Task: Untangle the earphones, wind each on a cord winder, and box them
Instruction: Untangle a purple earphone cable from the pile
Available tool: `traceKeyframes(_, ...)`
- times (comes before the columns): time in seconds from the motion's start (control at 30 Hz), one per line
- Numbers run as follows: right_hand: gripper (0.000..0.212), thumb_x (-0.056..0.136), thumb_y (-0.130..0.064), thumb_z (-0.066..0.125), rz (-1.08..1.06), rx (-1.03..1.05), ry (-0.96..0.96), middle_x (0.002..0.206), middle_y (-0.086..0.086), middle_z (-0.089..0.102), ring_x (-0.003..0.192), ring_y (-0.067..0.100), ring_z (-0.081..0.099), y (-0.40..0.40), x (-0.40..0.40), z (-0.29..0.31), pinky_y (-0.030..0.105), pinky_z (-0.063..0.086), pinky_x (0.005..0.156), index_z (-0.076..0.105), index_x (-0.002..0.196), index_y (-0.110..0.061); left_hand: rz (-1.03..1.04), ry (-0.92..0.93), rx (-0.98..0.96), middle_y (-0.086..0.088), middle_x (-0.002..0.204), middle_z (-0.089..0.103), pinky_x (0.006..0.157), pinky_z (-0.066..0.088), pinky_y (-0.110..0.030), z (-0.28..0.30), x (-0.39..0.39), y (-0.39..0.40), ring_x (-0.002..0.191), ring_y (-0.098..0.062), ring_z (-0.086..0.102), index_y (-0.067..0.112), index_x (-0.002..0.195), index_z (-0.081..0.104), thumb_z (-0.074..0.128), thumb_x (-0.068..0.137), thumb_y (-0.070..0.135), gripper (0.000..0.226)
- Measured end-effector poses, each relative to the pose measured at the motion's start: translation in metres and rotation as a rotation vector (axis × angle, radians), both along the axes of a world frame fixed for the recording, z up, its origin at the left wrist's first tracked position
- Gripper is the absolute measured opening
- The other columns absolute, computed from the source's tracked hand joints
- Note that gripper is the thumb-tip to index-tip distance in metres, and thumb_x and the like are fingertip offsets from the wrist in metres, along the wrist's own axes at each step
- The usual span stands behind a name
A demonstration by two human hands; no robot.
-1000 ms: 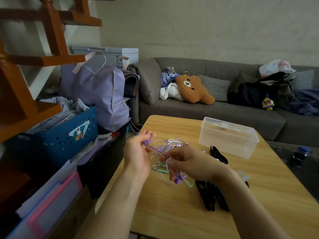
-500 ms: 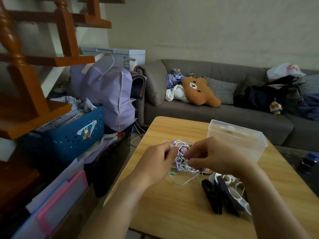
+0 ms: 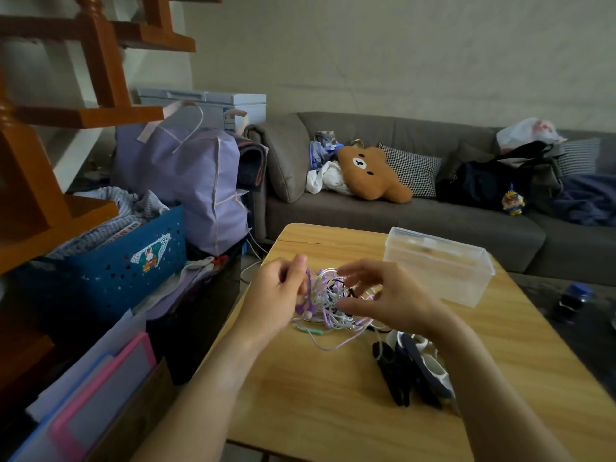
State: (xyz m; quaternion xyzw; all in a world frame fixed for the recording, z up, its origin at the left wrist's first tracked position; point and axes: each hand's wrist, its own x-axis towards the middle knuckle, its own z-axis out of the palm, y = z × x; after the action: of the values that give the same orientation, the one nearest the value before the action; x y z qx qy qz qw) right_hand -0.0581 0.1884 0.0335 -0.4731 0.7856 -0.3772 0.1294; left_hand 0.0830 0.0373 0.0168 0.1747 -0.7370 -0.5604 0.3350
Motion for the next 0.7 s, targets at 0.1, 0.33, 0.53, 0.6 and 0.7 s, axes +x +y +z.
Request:
traceKeyframes(0.1,0.060,0.079,-0.038,0.083,0.099,-0.135,-0.060,0.120,-0.011,0.068,0.111,0.002,0.064,-0.010,0.019,0.002,0.029,0.057,0.089,0.058,0.133,-0.033,-0.175,0.067,0.259,-0.006,0.071,0.056,0.050,0.045,-0.017,0.006,-0.001,0.012,0.058,-0.010,0.053,0.000,0.092,0.060,0.056,0.100,0.016,0.018)
traceKeyframes(0.33,0.029,0.088,-0.016,0.076,0.103,-0.187,-0.160,0.091,0.004,0.077,0.072,0.018,0.074,-0.009,0.022,0.009,0.035,0.059,0.069,0.068,0.116,-0.021,-0.189,0.093,0.243,-0.010,0.065,0.052,0.052,0.036,-0.022,0.009,0.000,0.013,0.054,-0.013,0.045,0.007,0.071,0.058,0.052,0.101,0.019,0.033)
traceKeyframes(0.53,0.009,0.096,-0.016,0.066,0.014,-0.197,-0.077,0.068,-0.006,0.070,0.059,0.015,0.066,0.004,0.010,0.019,0.029,0.054,0.061,0.072,0.089,-0.019,-0.227,-0.139,-0.171,-0.001,0.063,0.050,0.060,0.037,-0.028,0.000,0.000,0.014,0.059,-0.011,0.044,0.002,0.074,0.055,0.049,0.103,0.025,0.038)
traceKeyframes(0.6,0.011,0.097,-0.019,0.063,-0.003,-0.226,-0.119,0.067,-0.004,0.068,0.059,0.014,0.063,0.000,0.012,0.016,0.035,0.053,0.064,0.069,0.088,-0.018,-0.318,-0.174,-0.121,-0.001,0.061,0.048,0.057,0.036,-0.025,0.002,0.000,0.021,0.055,-0.011,0.043,0.004,0.073,0.054,0.044,0.106,0.025,0.040)
traceKeyframes(0.7,0.012,0.099,-0.022,0.061,-0.042,-0.269,-0.188,0.066,0.001,0.067,0.060,0.016,0.063,-0.009,0.016,0.005,0.043,0.055,0.066,0.067,0.090,-0.016,-0.291,-0.097,0.119,0.000,0.056,0.048,0.045,0.031,-0.017,0.008,-0.002,0.026,0.047,-0.009,0.039,0.007,0.071,0.053,0.041,0.106,0.023,0.041)
